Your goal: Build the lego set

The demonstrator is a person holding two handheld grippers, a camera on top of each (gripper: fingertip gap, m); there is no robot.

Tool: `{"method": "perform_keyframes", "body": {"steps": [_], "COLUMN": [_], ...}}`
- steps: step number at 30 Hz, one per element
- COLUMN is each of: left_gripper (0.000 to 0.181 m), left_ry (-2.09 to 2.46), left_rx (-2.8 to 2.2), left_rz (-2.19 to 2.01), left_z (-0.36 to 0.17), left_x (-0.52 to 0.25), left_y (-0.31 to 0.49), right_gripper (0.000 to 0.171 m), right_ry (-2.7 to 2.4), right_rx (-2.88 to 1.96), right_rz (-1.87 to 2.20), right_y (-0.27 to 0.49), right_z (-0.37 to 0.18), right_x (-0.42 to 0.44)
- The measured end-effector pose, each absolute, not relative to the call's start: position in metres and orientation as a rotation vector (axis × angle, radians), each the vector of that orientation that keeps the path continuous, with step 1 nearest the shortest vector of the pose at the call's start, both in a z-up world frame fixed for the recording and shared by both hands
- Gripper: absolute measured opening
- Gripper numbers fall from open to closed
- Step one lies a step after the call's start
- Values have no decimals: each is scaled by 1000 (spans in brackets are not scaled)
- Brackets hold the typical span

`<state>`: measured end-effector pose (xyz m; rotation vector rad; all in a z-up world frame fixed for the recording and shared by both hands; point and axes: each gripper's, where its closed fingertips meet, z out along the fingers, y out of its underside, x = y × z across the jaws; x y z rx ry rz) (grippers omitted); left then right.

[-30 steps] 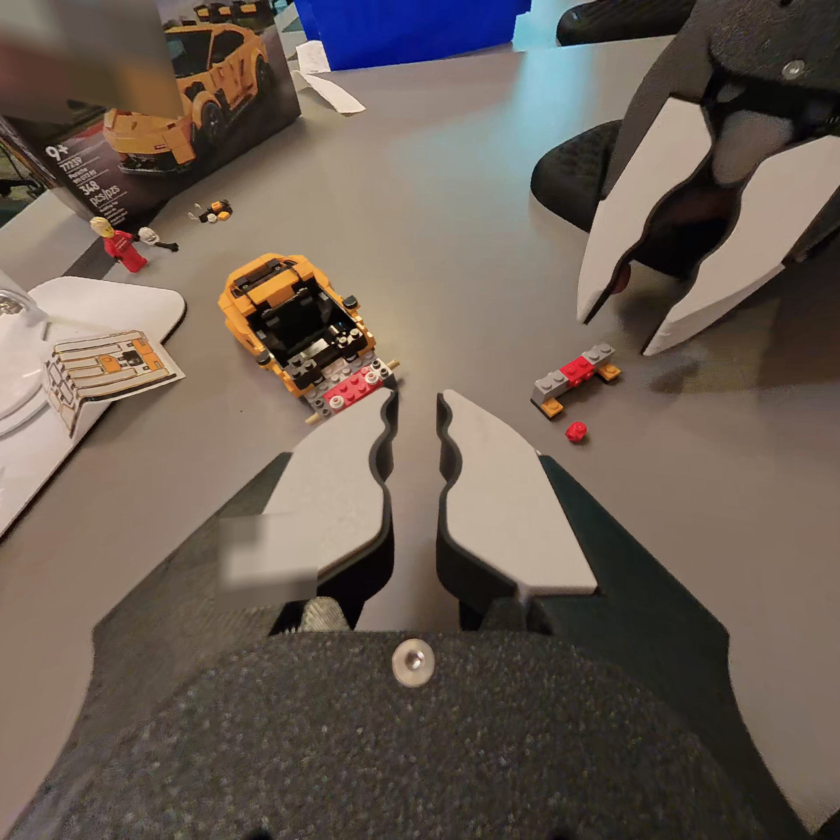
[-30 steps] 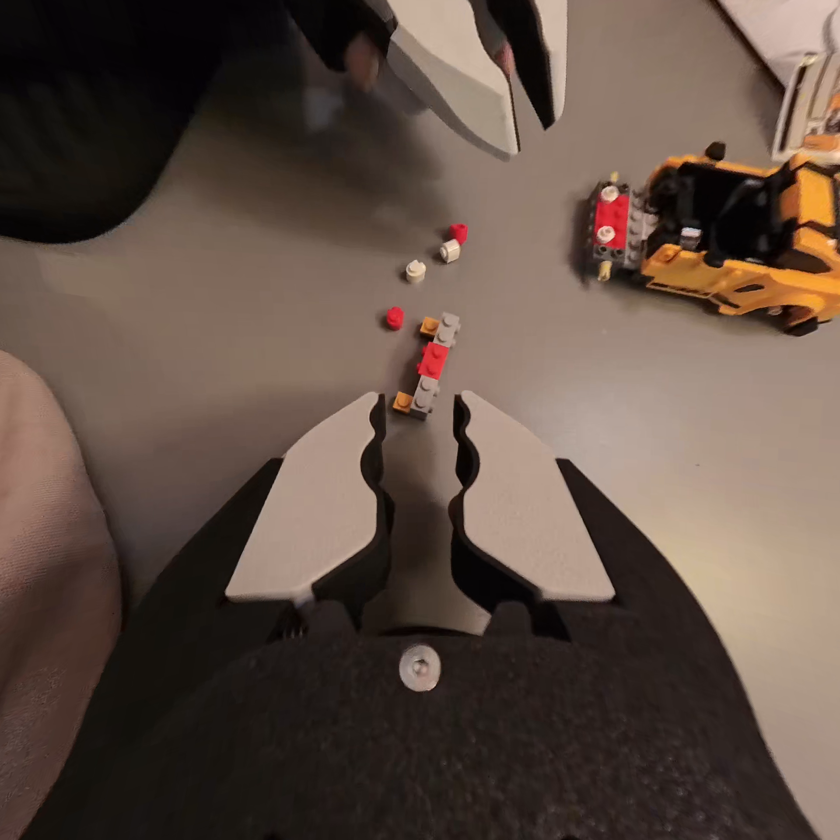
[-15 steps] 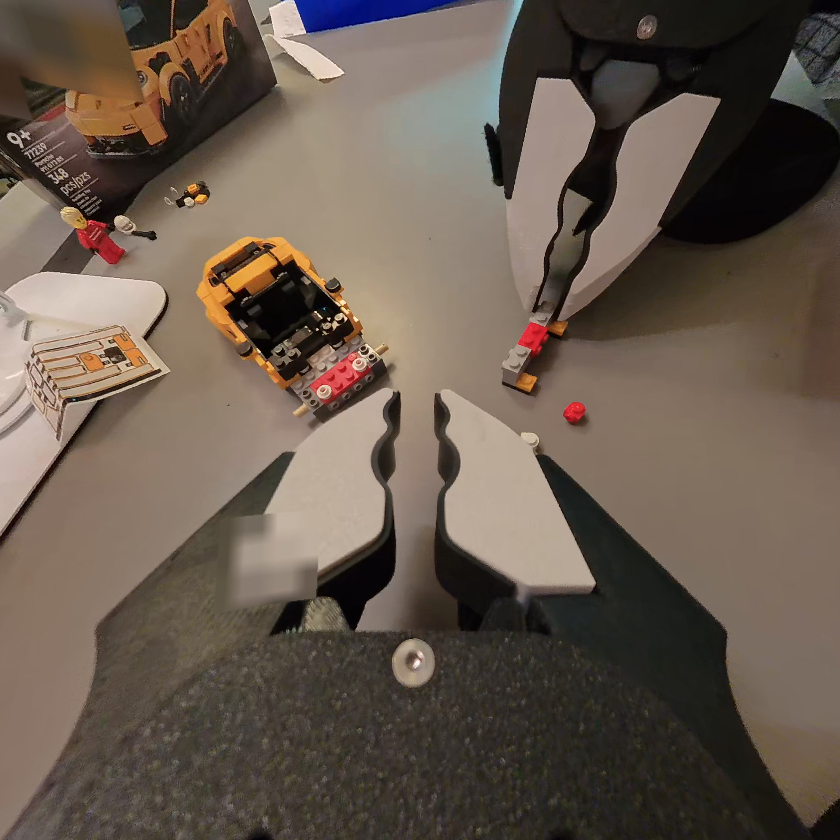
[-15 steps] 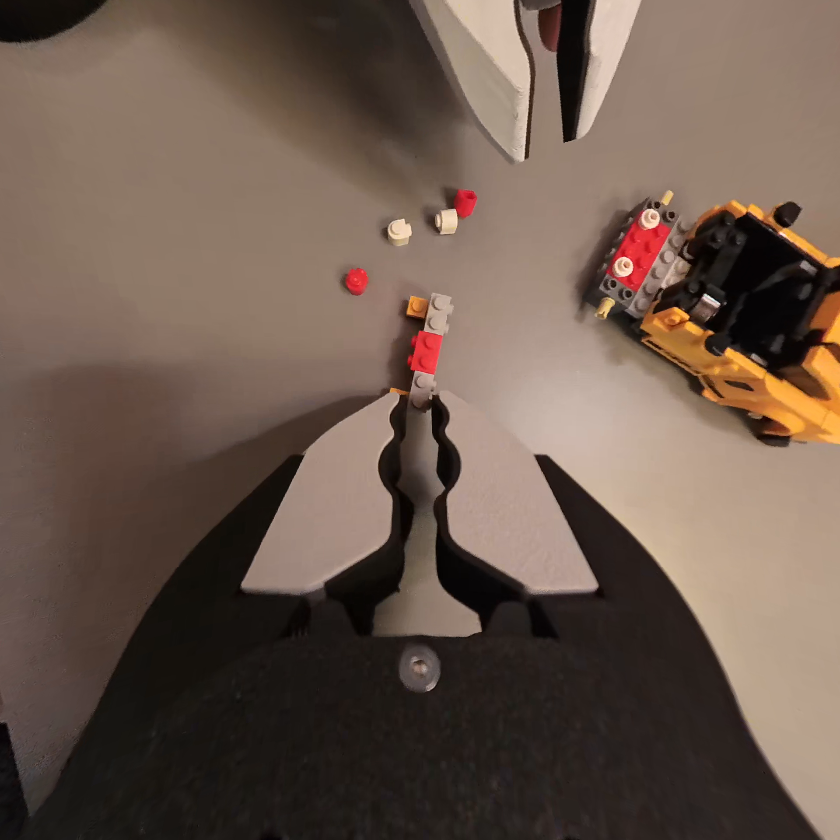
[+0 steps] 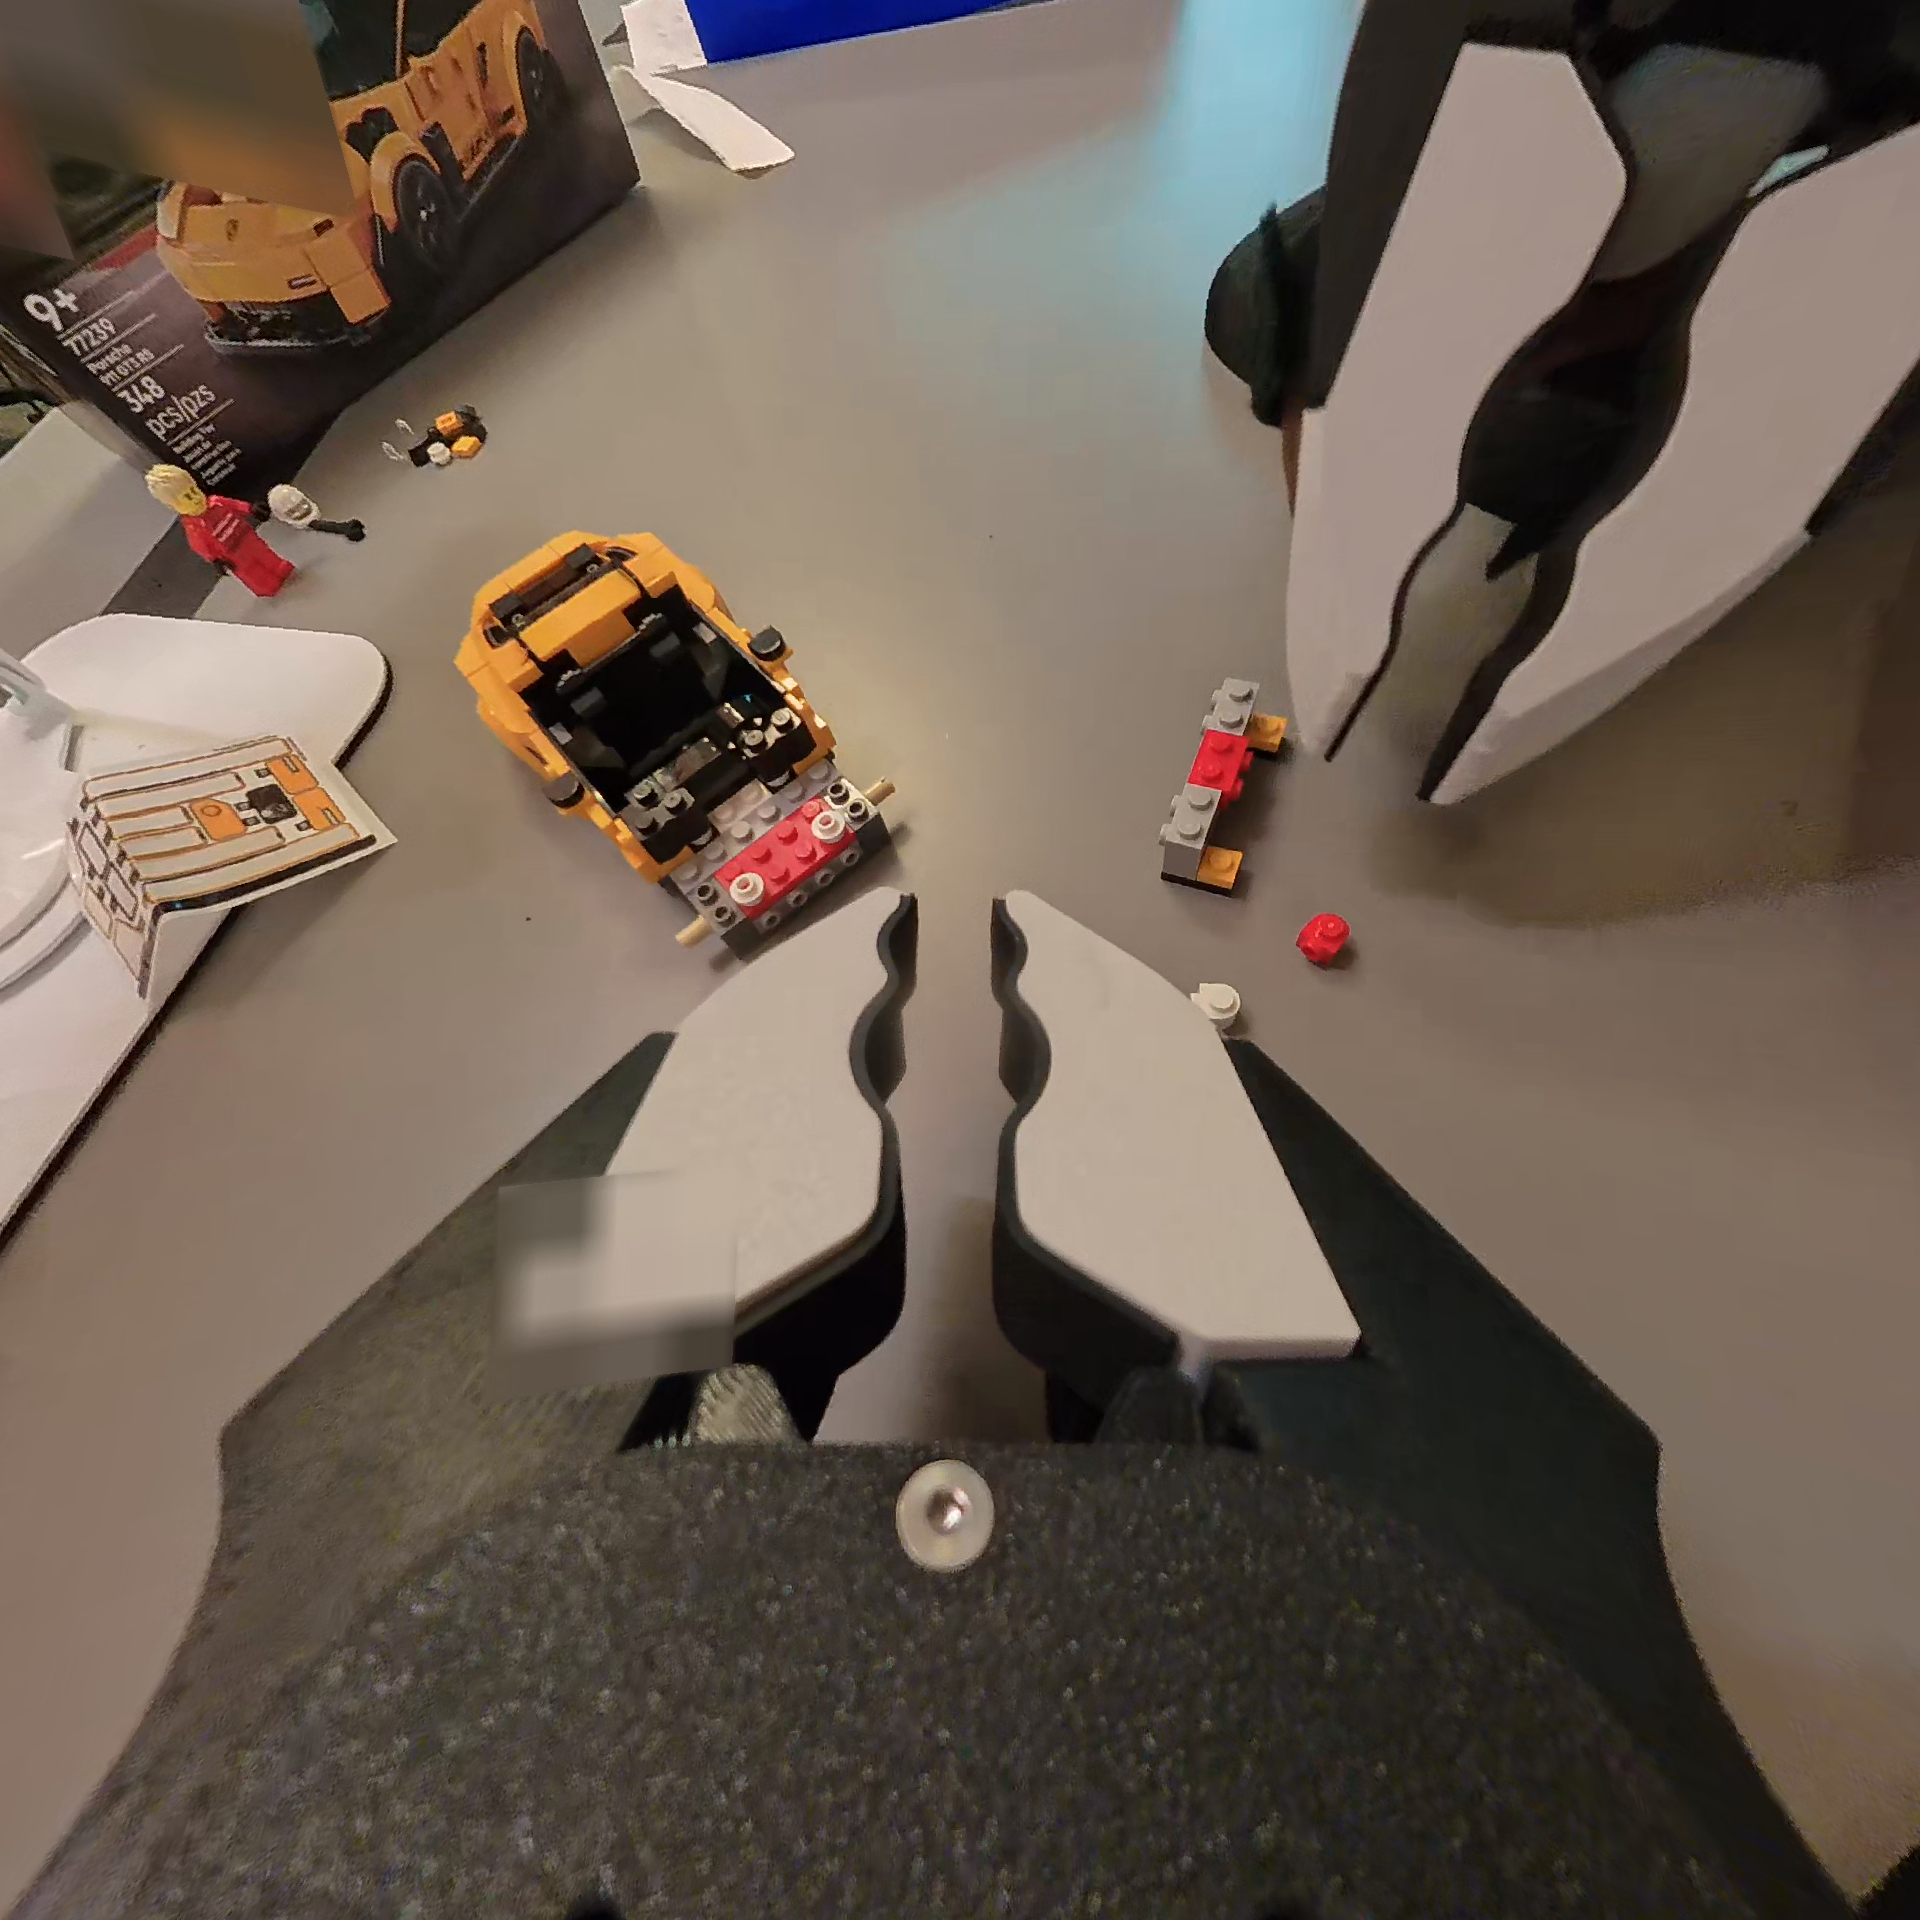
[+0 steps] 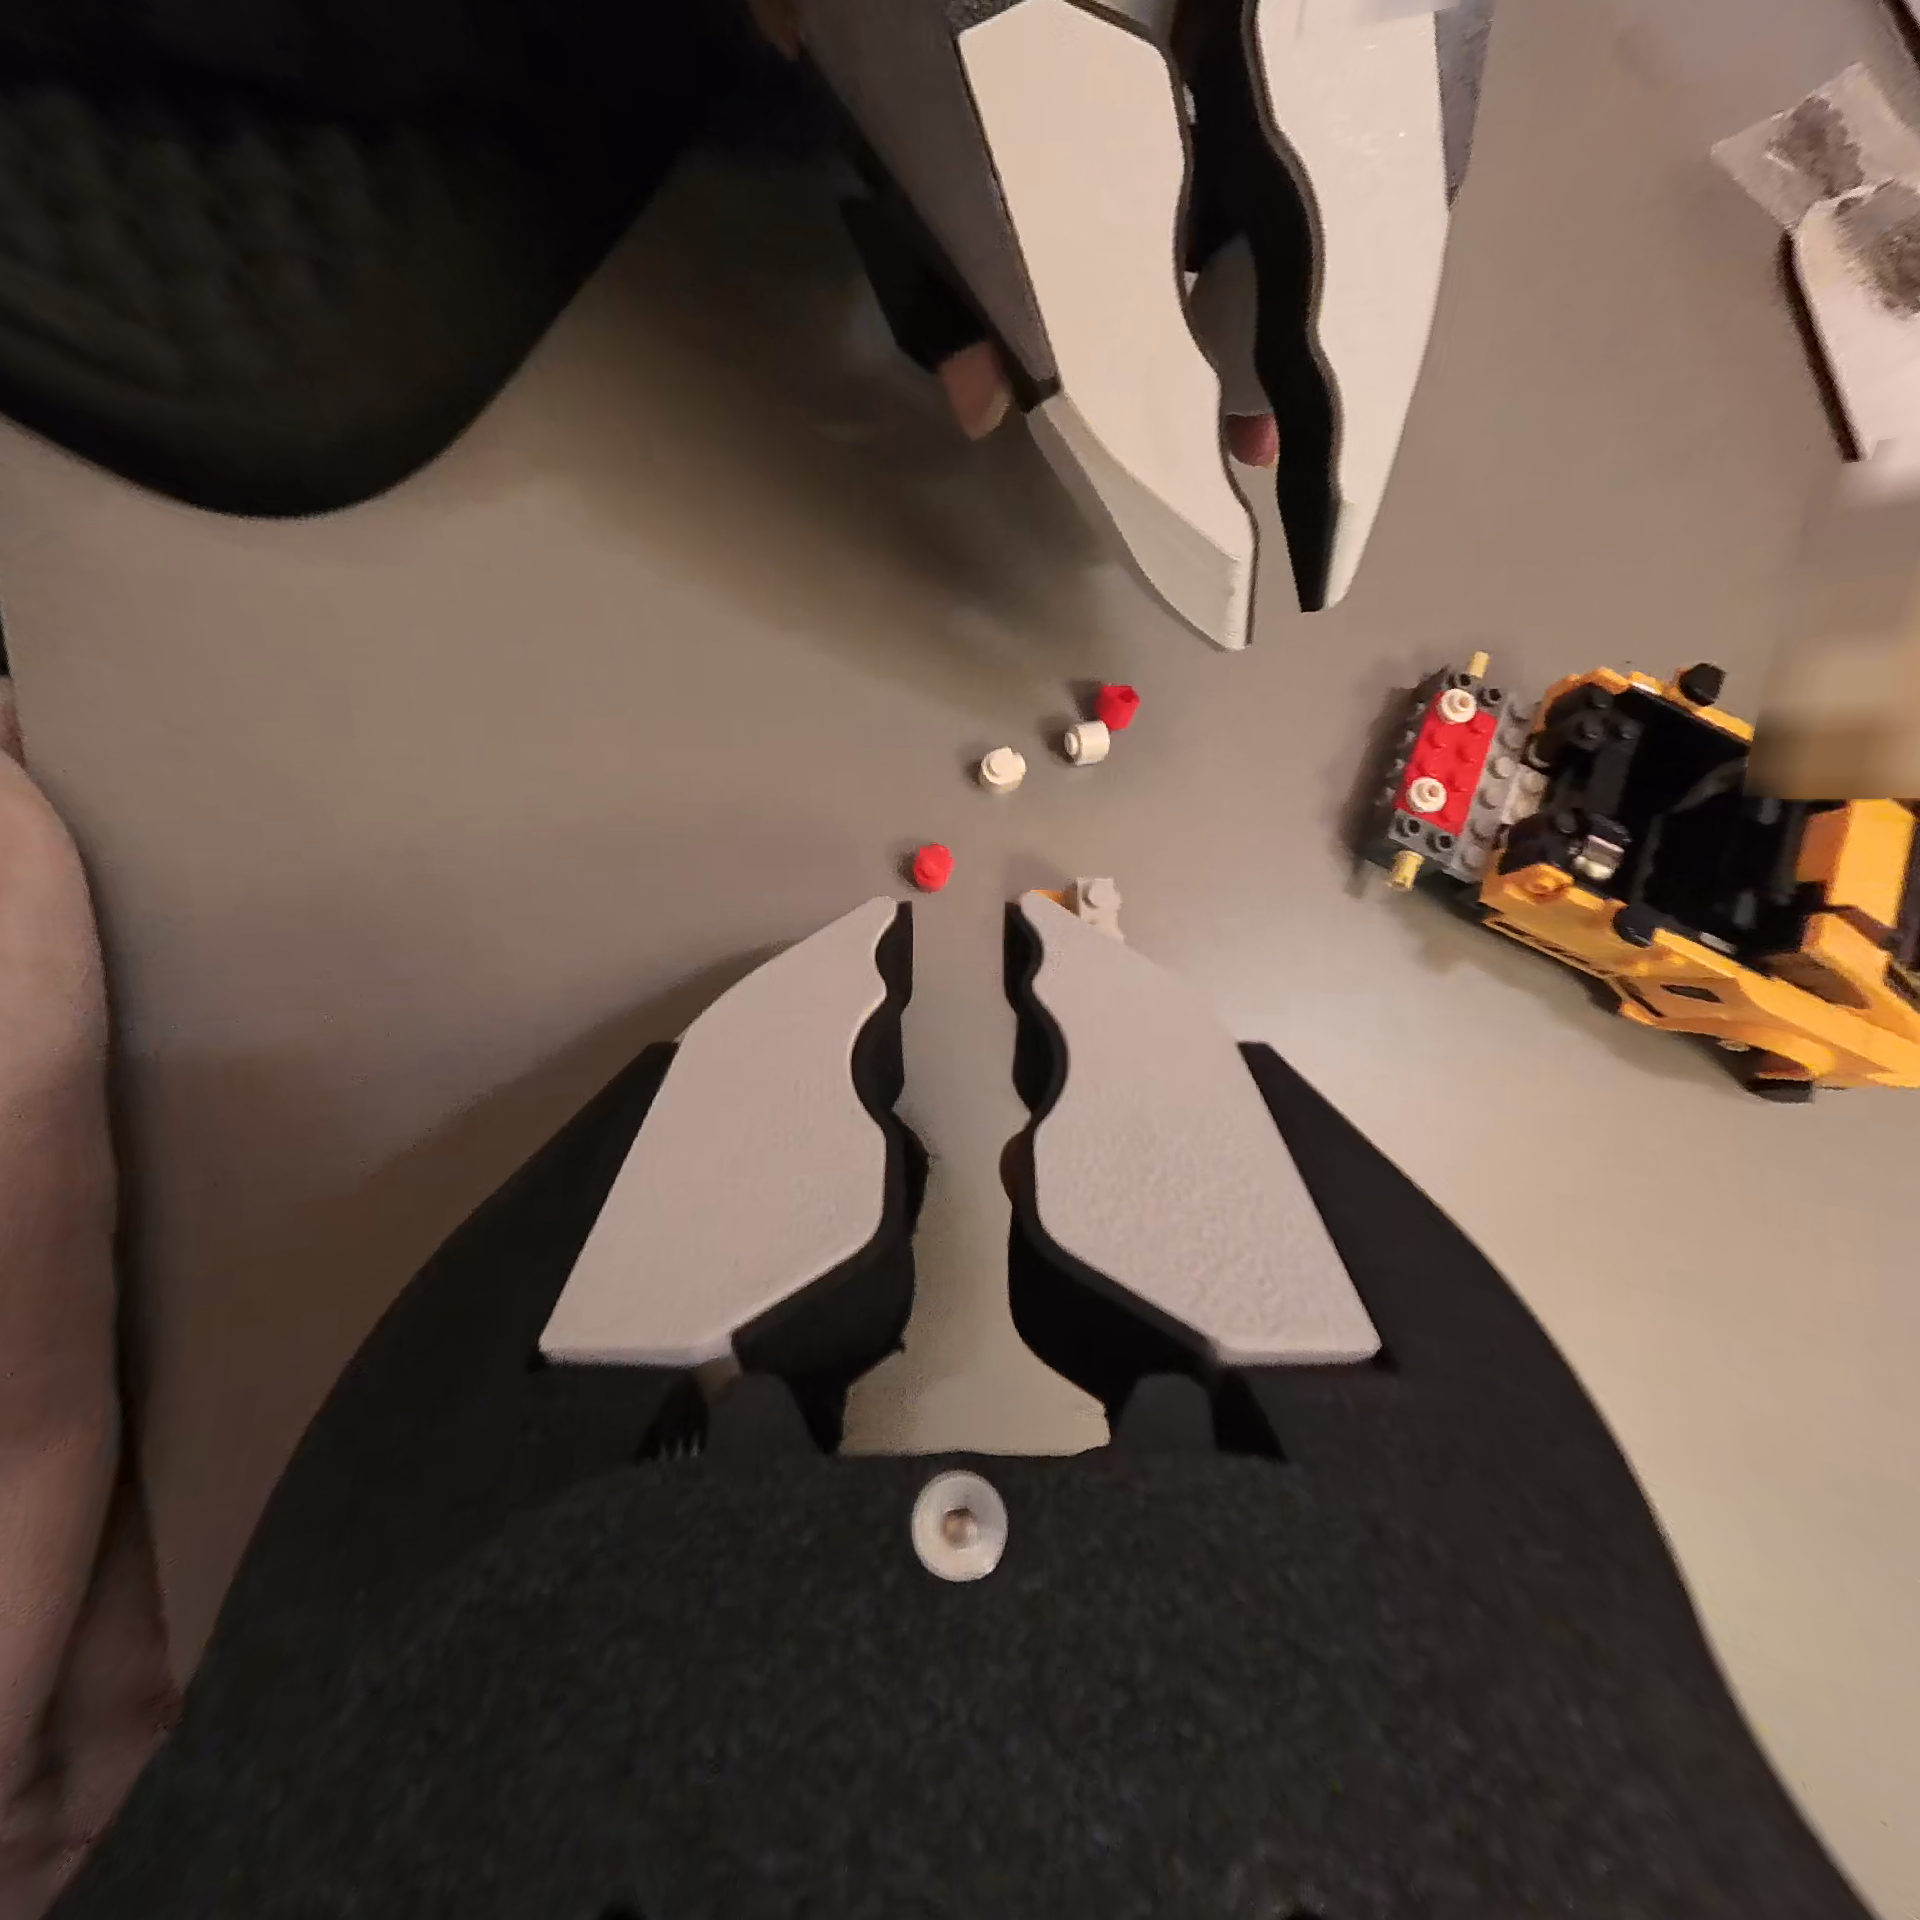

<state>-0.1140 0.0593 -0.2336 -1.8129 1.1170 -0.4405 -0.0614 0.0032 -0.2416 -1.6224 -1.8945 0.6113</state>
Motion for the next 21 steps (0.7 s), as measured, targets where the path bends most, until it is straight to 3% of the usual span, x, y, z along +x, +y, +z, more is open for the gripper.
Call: {"method": "perform_keyframes", "body": {"steps": [21], "left_gripper": [10], "left_ry": [1101], "left_rx": [-1858], "left_rz": [-384], "left_z": [-239], "left_x": [-121], "left_y": [64], "right_gripper": [11], "right_ry": [-1695], "right_rx": [-1787], "right_rz": [619], "right_y": [13], "right_z": [-249], "right_x": [-68]}}
